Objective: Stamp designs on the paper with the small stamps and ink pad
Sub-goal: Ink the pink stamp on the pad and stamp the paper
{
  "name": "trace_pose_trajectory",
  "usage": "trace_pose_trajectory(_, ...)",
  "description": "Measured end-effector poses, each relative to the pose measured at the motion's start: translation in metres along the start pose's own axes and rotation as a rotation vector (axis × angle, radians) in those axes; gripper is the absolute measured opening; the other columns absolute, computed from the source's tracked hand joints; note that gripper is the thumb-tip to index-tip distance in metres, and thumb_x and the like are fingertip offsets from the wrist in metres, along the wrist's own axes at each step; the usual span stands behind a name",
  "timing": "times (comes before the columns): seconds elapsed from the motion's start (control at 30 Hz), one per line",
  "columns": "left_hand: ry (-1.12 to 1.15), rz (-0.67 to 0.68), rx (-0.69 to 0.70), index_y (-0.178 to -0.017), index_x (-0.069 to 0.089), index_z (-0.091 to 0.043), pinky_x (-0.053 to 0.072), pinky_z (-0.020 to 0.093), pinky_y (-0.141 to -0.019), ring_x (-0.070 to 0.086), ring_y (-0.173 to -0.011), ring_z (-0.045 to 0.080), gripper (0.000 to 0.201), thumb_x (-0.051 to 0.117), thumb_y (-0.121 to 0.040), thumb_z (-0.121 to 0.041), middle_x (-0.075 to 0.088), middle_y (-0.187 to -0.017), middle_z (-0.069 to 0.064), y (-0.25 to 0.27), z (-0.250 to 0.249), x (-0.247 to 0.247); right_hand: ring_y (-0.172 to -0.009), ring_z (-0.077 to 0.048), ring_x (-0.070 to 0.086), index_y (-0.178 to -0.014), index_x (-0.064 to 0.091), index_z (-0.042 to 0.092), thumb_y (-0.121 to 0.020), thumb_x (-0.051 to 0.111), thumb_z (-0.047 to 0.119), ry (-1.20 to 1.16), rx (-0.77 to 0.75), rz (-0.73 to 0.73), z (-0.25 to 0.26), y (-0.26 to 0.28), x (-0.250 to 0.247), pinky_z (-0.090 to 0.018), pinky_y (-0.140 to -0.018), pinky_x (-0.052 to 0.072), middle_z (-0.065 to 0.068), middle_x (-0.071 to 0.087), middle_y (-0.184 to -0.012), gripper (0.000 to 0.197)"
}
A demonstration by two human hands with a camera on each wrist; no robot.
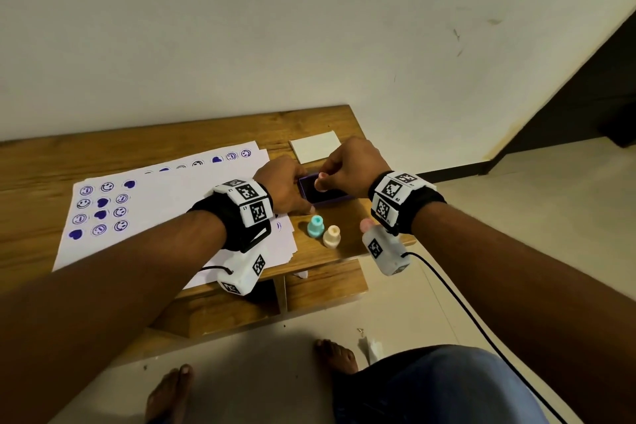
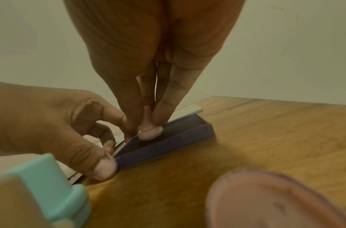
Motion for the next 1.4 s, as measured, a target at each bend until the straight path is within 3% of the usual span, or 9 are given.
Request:
trace_pose_trajectory(0.17, -0.006, 0.009, 0.017, -0.117, 0.067, -0.017, 0.046, 0.028, -0.072, 0.057, -0.086, 0.017, 0.062, 0.087, -0.064, -0.041, 0.064, -0.100, 0.000, -0.005, 0.002, 0.001, -0.082, -0.014, 0.066, -0.090, 0.082, 0.016, -0.074, 0.087, 0.027, 0.093, 0.033, 0.105, 0.015, -0.007, -0.008, -0.023, -0.060, 0.051, 0.001, 0.075, -0.086, 0.020)
trace_pose_trajectory(0.37, -0.028, 0.037, 0.002, -0.109, 0.071, -0.022, 0.051, 0.029, -0.066, 0.064, -0.079, 0.017, 0.058, 0.087, -0.058, -0.045, 0.069, -0.089, -0.004, -0.006, 0.003, 0.000, -0.081, -0.019, 0.073, -0.084, 0.081, 0.012, -0.067, 0.091, 0.024, 0.167, 0.072, 0.139, 0.030, -0.010, -0.010, -0.035, -0.077, 0.062, -0.005, 0.077, -0.084, 0.023)
trace_pose_trajectory(0.63, -0.035, 0.012, 0.020, -0.102, 0.070, -0.025, 0.052, 0.030, -0.066, 0.064, -0.078, 0.020, 0.049, 0.086, -0.058, -0.039, 0.068, -0.088, -0.003, 0.002, -0.003, 0.001, -0.088, -0.021, 0.071, -0.092, 0.080, 0.011, -0.069, 0.089, 0.027, 0.225, 0.095, 0.081, 0.031, -0.007, -0.006, -0.031, -0.074, 0.060, -0.007, 0.076, -0.093, 0.029)
trace_pose_trajectory(0.8, -0.021, -0.078, 0.016, -0.118, 0.063, -0.022, 0.050, 0.032, -0.079, 0.063, -0.098, 0.024, 0.061, 0.084, -0.064, -0.041, 0.065, -0.111, 0.003, 0.018, 0.006, -0.013, -0.082, -0.013, 0.064, -0.093, 0.081, 0.016, -0.074, 0.087, 0.028, 0.009, 0.164, 0.031, 0.012, 0.002, -0.006, -0.018, -0.053, 0.040, 0.002, 0.073, -0.088, 0.023)
trace_pose_trajectory(0.87, 0.019, -0.133, -0.003, -0.129, 0.059, -0.020, 0.045, 0.030, -0.087, 0.059, -0.109, 0.025, 0.063, 0.080, -0.072, -0.040, 0.060, -0.124, 0.005, 0.035, 0.015, -0.025, -0.086, -0.013, 0.065, -0.091, 0.081, 0.019, -0.074, 0.086, 0.031, -0.069, 0.194, -0.057, 0.006, 0.006, -0.010, -0.019, -0.059, 0.044, 0.004, 0.072, -0.086, 0.022)
trace_pose_trajectory(1.0, 0.180, -0.211, -0.082, -0.117, 0.066, -0.024, 0.041, 0.026, -0.080, 0.059, -0.094, 0.015, 0.041, 0.075, -0.080, -0.039, 0.061, -0.112, -0.003, 0.093, 0.051, -0.048, -0.087, -0.016, 0.069, -0.092, 0.080, 0.019, -0.074, 0.085, 0.036, -0.156, 0.150, -0.190, 0.015, 0.015, -0.026, -0.029, -0.077, 0.055, 0.001, 0.076, -0.090, 0.026)
trace_pose_trajectory(1.2, 0.390, -0.442, -0.200, -0.112, 0.068, -0.025, 0.042, 0.026, -0.080, 0.058, -0.099, 0.014, 0.028, 0.072, -0.084, -0.030, 0.058, -0.112, -0.004, 0.187, 0.099, -0.048, -0.080, -0.011, 0.069, -0.089, 0.079, 0.017, -0.077, 0.082, 0.029, -0.263, -0.001, -0.296, 0.065, 0.032, -0.034, -0.026, -0.077, 0.054, 0.004, 0.073, -0.081, 0.017)
trace_pose_trajectory(1.3, 0.372, -0.509, -0.201, -0.109, 0.070, -0.024, 0.043, 0.029, -0.087, 0.056, -0.104, 0.016, 0.027, 0.074, -0.082, -0.027, 0.059, -0.111, -0.003, 0.217, 0.120, -0.033, -0.081, -0.013, 0.066, -0.094, 0.078, 0.014, -0.081, 0.079, 0.025, -0.268, -0.093, -0.233, 0.107, 0.040, -0.018, -0.026, -0.081, 0.052, 0.007, 0.069, -0.081, 0.017)
trace_pose_trajectory(1.4, 0.269, -0.552, -0.215, -0.107, 0.071, -0.023, 0.044, 0.030, -0.088, 0.055, -0.106, 0.019, 0.025, 0.073, -0.083, -0.026, 0.062, -0.111, -0.003, 0.240, 0.144, -0.018, -0.085, -0.017, 0.072, -0.097, 0.078, 0.018, -0.078, 0.080, 0.028, -0.271, -0.154, -0.125, 0.150, 0.038, 0.013, -0.038, -0.088, 0.057, 0.012, 0.071, -0.081, 0.021)
Point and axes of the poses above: each hand's wrist, its own y-axis away from the middle knuckle, its own x-axis out of the palm, z = x × y, the point moved 2 cm from there along -y, towards the middle knuckle
